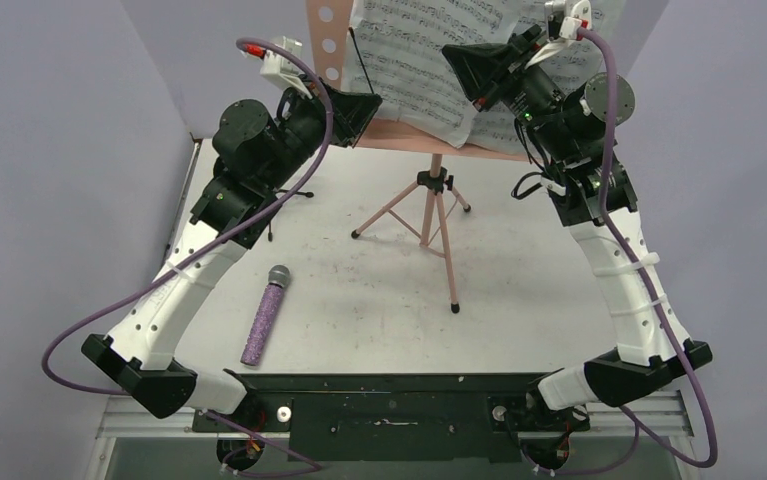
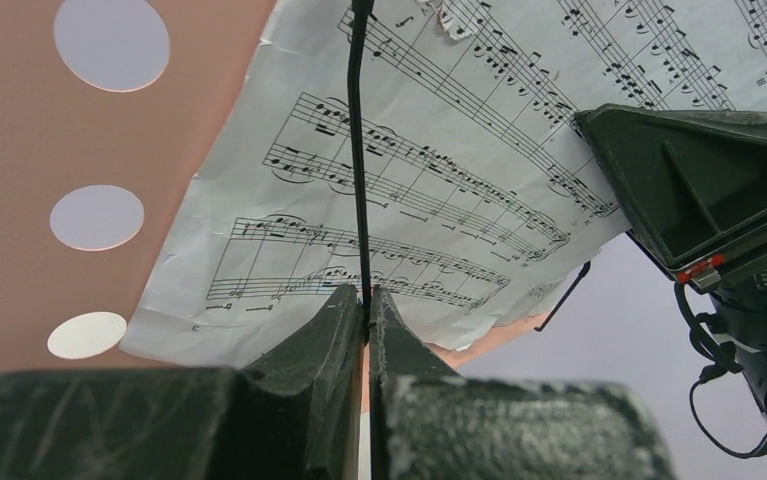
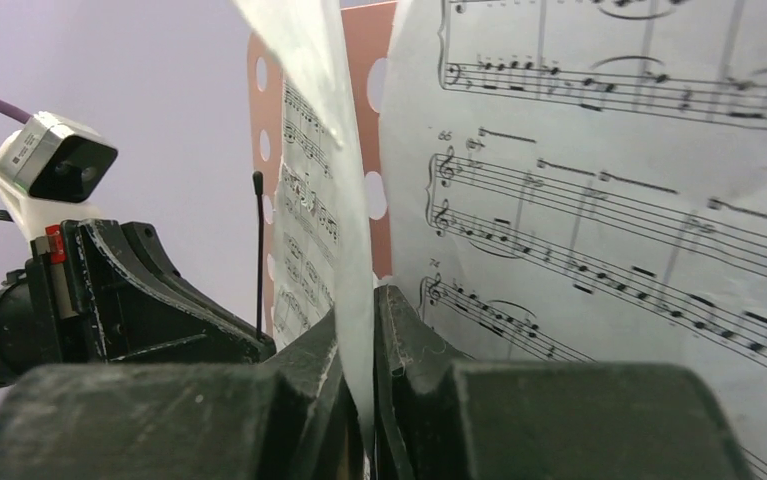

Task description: Set up the instrument practice props

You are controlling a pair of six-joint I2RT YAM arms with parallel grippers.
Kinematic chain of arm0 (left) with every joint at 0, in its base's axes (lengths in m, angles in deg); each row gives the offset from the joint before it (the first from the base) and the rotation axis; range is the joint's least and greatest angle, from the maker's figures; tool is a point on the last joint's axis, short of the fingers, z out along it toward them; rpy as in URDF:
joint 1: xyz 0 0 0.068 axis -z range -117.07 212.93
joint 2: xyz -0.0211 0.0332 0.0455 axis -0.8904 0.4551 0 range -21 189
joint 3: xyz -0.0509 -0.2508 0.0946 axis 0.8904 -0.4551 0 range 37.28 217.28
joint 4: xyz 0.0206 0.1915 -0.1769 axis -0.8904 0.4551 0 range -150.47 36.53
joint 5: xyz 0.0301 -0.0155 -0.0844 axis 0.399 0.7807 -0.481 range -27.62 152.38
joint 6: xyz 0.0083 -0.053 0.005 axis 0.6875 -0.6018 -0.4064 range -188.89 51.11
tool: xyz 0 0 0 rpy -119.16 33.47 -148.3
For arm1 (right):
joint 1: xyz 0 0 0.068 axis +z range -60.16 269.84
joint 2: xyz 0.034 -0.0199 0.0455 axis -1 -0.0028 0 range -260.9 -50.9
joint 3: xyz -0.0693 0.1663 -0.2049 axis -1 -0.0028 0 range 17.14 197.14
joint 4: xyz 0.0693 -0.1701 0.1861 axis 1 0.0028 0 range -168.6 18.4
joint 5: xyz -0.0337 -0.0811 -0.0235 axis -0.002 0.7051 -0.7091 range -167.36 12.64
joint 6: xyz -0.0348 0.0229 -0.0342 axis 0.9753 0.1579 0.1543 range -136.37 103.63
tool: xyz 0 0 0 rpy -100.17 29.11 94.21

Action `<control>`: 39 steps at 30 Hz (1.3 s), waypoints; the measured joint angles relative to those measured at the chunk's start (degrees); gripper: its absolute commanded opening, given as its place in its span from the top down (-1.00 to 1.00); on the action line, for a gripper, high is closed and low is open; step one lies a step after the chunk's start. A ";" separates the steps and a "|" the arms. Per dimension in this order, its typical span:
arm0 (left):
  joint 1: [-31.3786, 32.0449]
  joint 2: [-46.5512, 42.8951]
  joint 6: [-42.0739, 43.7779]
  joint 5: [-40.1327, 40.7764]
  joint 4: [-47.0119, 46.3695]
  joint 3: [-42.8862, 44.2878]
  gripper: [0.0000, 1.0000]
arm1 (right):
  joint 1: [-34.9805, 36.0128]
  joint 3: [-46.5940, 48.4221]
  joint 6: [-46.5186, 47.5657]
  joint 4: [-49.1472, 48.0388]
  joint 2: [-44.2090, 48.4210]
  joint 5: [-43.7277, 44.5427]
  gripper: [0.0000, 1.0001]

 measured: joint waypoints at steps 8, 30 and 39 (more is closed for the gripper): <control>0.68 -0.66 0.76 0.07 -0.13 -0.68 1.00 | 2.36 1.42 0.44 -0.44 -1.79 -0.13 0.89; 1.64 -2.99 1.14 1.68 -1.03 -3.37 1.00 | 8.72 4.68 6.08 1.62 -5.62 -0.15 0.89; 1.97 -3.58 1.16 2.89 -1.53 -4.22 0.75 | 9.27 4.83 6.54 2.27 -7.06 -0.31 0.77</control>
